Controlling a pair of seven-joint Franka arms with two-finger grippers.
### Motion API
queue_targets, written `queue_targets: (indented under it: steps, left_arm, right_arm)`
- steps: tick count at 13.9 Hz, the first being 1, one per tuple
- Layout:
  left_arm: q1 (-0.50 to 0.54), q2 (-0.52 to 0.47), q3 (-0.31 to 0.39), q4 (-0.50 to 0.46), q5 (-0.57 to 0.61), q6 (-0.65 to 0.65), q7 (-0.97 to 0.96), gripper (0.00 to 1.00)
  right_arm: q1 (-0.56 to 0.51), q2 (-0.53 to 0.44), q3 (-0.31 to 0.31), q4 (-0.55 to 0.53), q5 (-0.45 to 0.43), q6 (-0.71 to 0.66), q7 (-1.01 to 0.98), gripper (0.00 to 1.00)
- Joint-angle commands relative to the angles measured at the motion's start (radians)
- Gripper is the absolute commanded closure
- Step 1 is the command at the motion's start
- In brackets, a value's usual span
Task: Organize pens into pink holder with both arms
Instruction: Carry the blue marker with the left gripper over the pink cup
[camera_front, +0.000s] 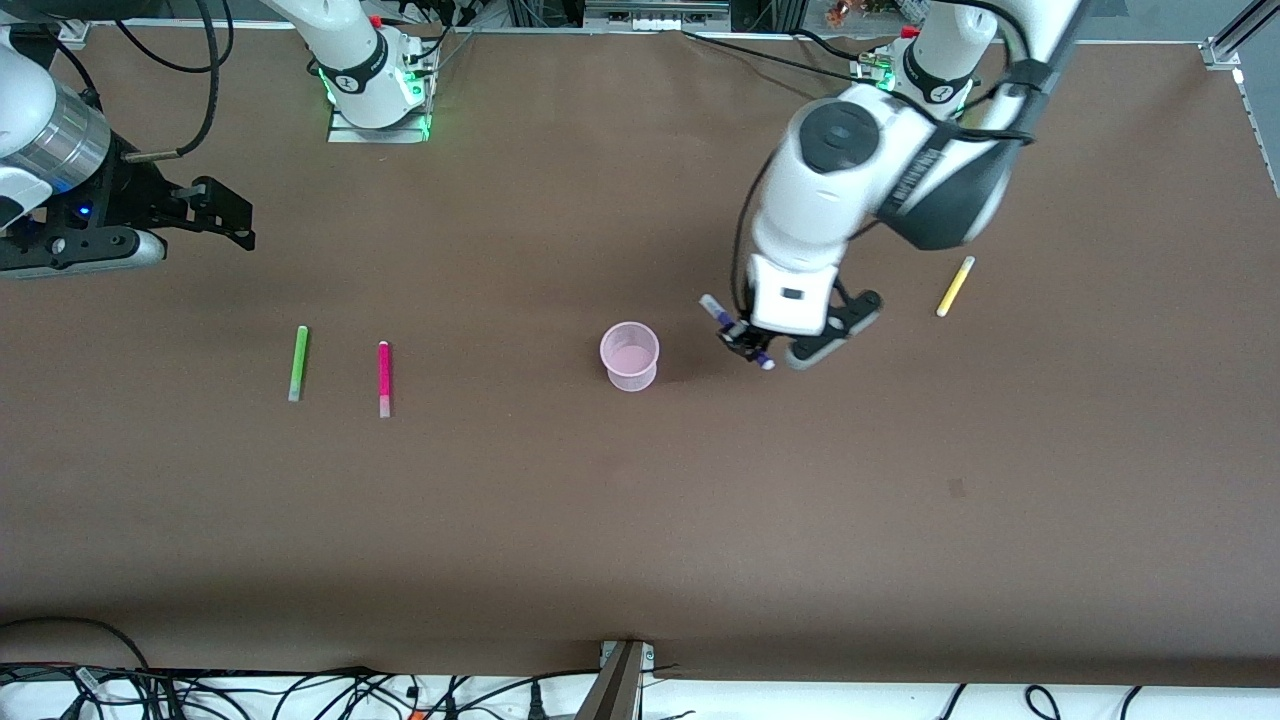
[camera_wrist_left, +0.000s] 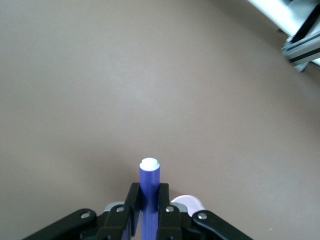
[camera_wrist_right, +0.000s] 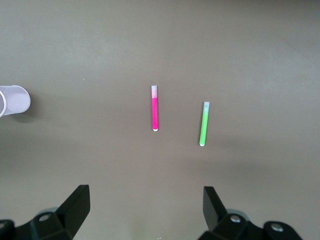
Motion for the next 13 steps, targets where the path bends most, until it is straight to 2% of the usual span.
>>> queue_targets:
  steps: [1,5,8,13]
  left_arm:
    - [-0.091,0.092,0.015,0.072,0.196,0.024,-0.207,1.00]
    - [-0.201,0.187,0.021,0.117,0.539,0.044,-0.509,1.00]
    - [-0.254,0.260,0.023,0.163,0.709,0.031,-0.632,1.00]
    - [-0.266,0.292,0.023,0.160,0.756,0.007,-0.645,1.00]
  right_arm:
    - [-0.008,0.009,-0.008,0.028,0.014,-0.030,-0.012,0.00]
    - [-0.009,0.009,-0.008,0.028,0.014,-0.039,-0.015,0.00]
    - [-0.012,0.009,-0.008,0.028,0.014,-0.039,-0.015,0.00]
    - [-0.011,0.009,-0.008,0.028,0.011,-0.037,-0.015,0.00]
